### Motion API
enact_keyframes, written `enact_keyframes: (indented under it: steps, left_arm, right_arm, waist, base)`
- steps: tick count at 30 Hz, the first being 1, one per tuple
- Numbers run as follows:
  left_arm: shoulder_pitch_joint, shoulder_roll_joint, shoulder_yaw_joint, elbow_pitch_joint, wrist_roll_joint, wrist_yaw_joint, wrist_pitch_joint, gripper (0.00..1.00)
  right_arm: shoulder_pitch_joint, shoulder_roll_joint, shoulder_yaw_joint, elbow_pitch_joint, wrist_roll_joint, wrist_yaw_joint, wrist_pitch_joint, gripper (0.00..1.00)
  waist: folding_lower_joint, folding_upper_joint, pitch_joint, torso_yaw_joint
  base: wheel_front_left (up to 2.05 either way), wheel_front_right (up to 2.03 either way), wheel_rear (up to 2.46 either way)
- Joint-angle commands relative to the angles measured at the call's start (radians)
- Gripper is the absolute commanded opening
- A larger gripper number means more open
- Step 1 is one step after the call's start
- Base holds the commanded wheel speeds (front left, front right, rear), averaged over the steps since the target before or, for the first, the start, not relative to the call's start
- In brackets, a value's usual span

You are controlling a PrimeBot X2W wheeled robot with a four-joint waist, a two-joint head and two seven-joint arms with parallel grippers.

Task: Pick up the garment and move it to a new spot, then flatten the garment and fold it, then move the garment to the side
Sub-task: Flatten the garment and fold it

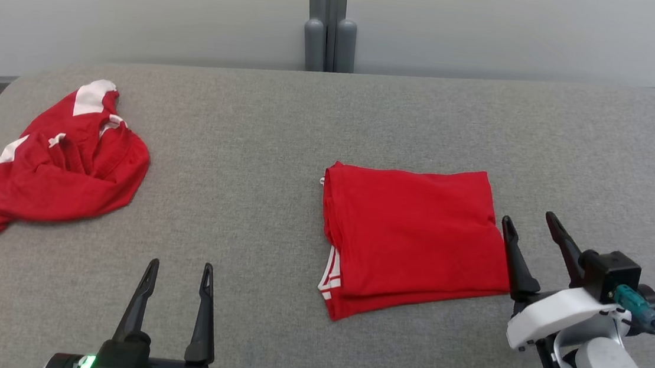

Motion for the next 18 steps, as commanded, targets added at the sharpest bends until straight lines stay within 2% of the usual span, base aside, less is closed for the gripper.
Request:
enact_keyframes:
  steps: [1,7,13,18]
  left_arm:
    - [0.021,0.000,0.011,-0.003,0.006,-0.007,0.000,1.00]
    - [0.037,-0.001,0.040,0.002,0.007,-0.023,0.000,1.00]
    - [0.053,-0.003,0.063,0.000,0.007,-0.029,0.000,1.00]
    - [0.074,-0.003,0.072,0.014,0.012,-0.035,0.000,1.00]
  right_arm:
    - [0.040,0.018,-0.014,-0.022,-0.029,-0.001,-0.003,1.00]
    - [0.125,0.060,-0.036,-0.107,-0.107,-0.001,-0.003,1.00]
    - [0.196,0.089,-0.066,-0.190,-0.134,-0.001,-0.003,1.00]
    - [0.247,0.088,-0.061,-0.219,-0.141,-0.001,-0.003,1.00]
  waist:
    - [0.0000,0.0000,-0.039,-0.033]
    - [0.0000,0.0000,-0.064,-0.041]
    - [0.0000,0.0000,-0.081,-0.035]
    - [0.0000,0.0000,-0.092,-0.030]
  base:
    - [0.00,0.00,0.00]
    - [0.00,0.00,0.00]
    - [0.00,0.00,0.00]
    - [0.00,0.00,0.00]
